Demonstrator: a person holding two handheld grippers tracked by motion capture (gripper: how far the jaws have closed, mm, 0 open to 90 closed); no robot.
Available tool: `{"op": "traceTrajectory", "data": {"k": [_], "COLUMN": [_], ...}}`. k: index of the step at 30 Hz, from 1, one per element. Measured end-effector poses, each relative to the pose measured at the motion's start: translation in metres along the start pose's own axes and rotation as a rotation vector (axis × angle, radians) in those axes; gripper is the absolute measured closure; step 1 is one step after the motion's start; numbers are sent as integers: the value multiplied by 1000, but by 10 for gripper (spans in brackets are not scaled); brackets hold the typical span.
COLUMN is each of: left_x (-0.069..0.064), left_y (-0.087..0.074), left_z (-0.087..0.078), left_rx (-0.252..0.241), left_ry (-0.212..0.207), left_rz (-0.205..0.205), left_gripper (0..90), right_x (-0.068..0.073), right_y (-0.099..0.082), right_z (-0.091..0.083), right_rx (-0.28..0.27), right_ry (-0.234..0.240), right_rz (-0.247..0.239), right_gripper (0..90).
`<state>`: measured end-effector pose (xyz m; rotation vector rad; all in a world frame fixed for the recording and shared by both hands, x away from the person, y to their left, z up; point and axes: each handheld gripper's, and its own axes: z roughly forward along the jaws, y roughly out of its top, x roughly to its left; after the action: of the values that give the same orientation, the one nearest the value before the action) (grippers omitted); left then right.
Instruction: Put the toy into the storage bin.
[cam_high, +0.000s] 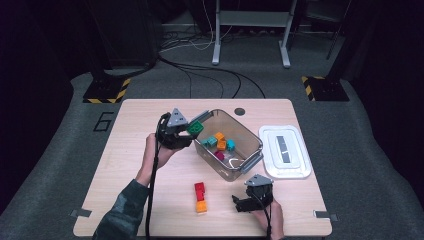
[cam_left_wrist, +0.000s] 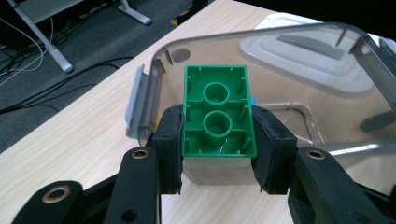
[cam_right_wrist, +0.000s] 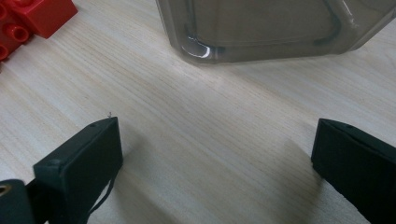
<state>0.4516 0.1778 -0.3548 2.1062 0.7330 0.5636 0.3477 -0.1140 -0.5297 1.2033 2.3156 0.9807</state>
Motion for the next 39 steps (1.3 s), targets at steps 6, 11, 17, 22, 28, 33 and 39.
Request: {"op": "traceTrajectory", "data": {"k": [6, 11, 17, 22, 28, 33, 39], "left_x": [8, 14, 18, 19, 20, 15, 9], "left_y": [10, 14, 16, 14, 10, 4, -9], "left_z": [15, 32, 50, 61, 65, 53, 35], "left_rx": [22, 64, 96, 123, 154, 138, 110], "left_ry": [-6, -13, -10, -10, -14, -8, -5], "left_rz": [-11, -15, -24, -33, -69, -68, -59], "left_gripper": [585, 585, 585, 584, 399, 226, 162], "right_x": [0, 0, -2, -2, -2, -2, -2], "right_y": [0, 0, -1, -1, -1, 0, -1], "right_z": [0, 0, 0, 0, 0, 0, 0], "right_rx": [-1, 0, 5, 5, 4, 3, 4], "right_ry": [0, 1, 3, 3, 2, 2, 2], "right_rz": [-4, -6, -29, -27, -25, -23, -24], "right_gripper": [11, 11, 11, 11, 11, 12, 12]}}
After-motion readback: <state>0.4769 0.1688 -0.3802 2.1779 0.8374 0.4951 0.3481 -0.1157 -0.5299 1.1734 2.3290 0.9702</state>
